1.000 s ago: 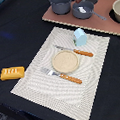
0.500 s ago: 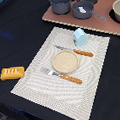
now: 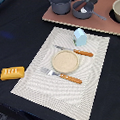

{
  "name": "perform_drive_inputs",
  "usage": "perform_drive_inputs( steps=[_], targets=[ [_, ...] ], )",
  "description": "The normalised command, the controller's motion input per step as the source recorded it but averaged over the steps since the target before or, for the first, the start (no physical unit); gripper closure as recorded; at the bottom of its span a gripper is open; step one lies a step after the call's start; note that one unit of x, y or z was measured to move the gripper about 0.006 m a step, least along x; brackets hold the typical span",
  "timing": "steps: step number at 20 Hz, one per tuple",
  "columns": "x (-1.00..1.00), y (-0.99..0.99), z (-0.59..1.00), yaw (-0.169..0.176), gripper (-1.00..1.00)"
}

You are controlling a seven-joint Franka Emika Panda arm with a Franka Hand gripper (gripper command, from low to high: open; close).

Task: Interact with the objects in diverse but meaningful ways.

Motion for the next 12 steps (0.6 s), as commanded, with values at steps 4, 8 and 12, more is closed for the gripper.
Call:
perform_drive_inputs(
  steps=[4,8,12],
  targets=[
    [0.09,-0.21,0.42,-0.003,-1.0],
    [0.0,-0.77,0.2,-0.035,-1.0],
    [-0.18,-0.92,0.04,-0.01,-1.0]
  ],
)
